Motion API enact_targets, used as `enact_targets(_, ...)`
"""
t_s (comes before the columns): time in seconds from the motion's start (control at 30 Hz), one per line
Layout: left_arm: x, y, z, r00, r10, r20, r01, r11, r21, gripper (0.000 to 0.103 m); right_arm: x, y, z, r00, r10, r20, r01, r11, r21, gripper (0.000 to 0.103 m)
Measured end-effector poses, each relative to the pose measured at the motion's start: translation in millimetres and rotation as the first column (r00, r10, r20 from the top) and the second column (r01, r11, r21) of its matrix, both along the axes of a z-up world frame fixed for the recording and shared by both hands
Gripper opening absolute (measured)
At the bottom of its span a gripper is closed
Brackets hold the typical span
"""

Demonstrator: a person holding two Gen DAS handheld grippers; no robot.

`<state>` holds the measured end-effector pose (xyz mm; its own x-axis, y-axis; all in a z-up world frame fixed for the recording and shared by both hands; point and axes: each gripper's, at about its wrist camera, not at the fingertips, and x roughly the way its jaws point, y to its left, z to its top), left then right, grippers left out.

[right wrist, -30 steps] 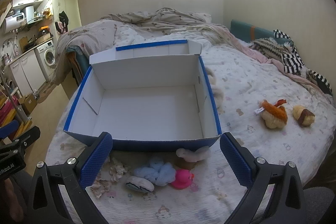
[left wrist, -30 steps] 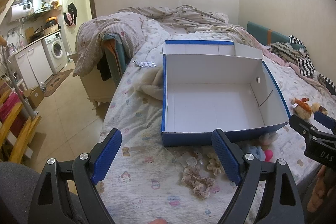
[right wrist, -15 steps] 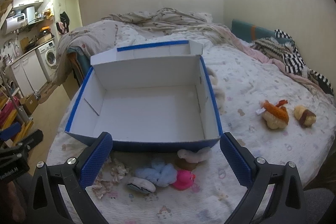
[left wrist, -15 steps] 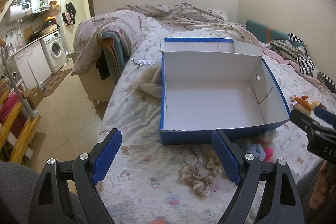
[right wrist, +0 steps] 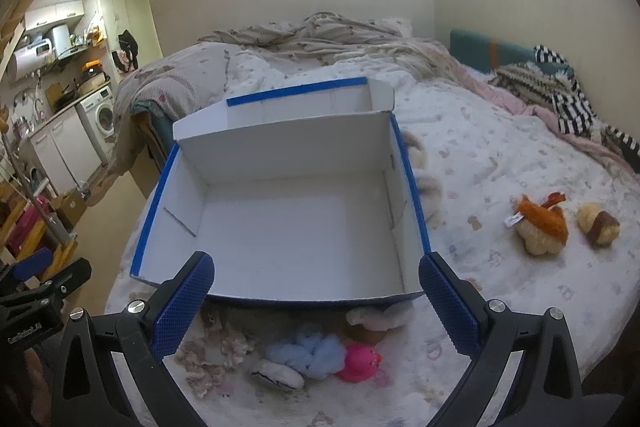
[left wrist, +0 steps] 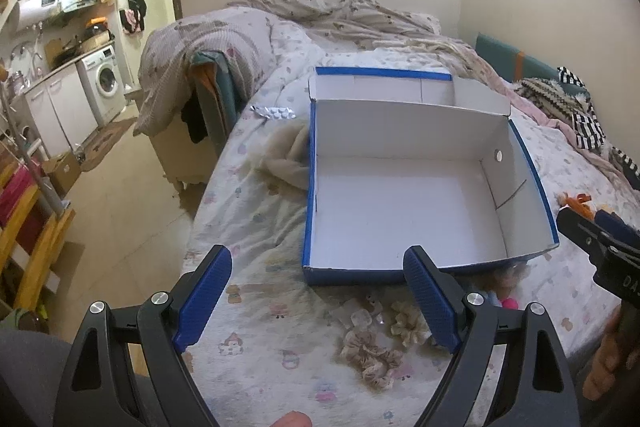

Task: Organize soft objects
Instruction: 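Grasp the lace doll with the left gripper while the right grasps the blue plush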

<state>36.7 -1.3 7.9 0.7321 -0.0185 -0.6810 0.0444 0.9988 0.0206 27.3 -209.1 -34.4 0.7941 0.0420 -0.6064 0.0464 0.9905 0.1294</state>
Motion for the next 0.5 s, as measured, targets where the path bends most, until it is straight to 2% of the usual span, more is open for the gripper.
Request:
enact_targets(0.1, 12.1, -0.2, -7.5, 0.997, -0.027, -0.074, 0.024, 0.999, -0.034, 0.086, 8.0, -4.4, -2.6, 0.999, 0.016, -0.034, -0.015, 0.999, 0.030, 0.103)
enact_targets(0.23, 30.4, 2.1, -30.6, 0.975, -0.036, -0.218, 0.026, 0.998, -0.050, 0.086, 18.2, -2.8, -14.0, 0.993, 0.058, -0.107, -0.053, 0.998, 0.042, 0.103)
enact_targets(0.4, 38.3, 11.0, -57.0, 0.940, -0.036, -0.338, 0.007, 0.996, -0.086, 0.086, 28.8, 1.7, -30.4, 0.973, 0.126, -0.193, -0.120, 0.992, 0.045, 0.103)
enact_targets(0.5, 45.2, 19.0, -71.5, 0.911, -0.028, -0.411, -0.017, 0.994, -0.107, 0.086, 37.0, -0.7, -43.1, 0.957, 0.132, -0.257, -0.125, 0.991, 0.046, 0.103)
